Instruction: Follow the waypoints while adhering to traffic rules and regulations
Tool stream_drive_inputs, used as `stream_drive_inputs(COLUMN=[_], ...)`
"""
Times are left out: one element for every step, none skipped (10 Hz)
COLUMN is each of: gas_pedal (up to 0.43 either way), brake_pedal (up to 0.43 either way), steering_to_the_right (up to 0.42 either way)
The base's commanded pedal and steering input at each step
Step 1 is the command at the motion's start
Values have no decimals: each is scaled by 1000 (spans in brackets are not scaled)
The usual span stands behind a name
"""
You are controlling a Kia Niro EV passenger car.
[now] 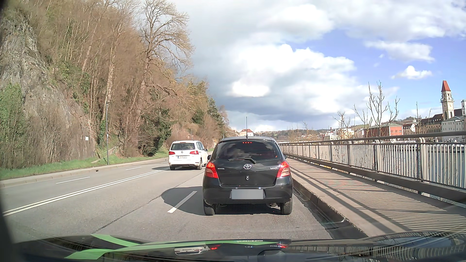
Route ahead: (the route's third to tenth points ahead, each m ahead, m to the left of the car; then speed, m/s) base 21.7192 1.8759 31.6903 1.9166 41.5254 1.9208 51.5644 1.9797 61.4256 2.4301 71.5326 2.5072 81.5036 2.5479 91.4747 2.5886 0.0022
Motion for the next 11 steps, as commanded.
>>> stream_drive_inputs(gas_pedal=[0, 0, 0, 0, 0, 0, 0, 0, 0, 0, 0], brake_pedal=[378, 378, 378, 378, 372, 372, 378, 378, 378, 378, 372], steering_to_the_right=[-4, -3, -4, -3, -4, -3, -4, -3, -4, -4, -4])
